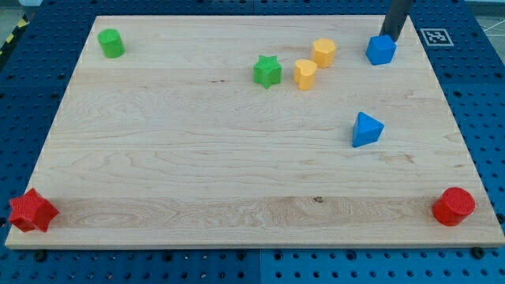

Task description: Push the blue cube along with the yellow hexagon towards top left

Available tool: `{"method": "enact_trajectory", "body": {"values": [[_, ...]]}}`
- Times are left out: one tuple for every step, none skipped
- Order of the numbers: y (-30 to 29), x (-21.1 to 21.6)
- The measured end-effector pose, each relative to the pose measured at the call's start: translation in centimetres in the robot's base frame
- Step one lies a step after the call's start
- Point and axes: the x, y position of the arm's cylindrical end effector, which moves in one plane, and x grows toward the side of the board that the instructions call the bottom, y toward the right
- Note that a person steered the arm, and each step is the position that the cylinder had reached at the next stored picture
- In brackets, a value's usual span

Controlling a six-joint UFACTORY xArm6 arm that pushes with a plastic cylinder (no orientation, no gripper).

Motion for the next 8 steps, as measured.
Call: {"method": "enact_trajectory", "body": {"values": [[3.3,-0.5],[4.7,1.6],[5.6,3.3],[5.3,3.5],[1.7,4.3],[-2.0,4.4],[-4.9,4.7],[-7.3,4.7]]}}
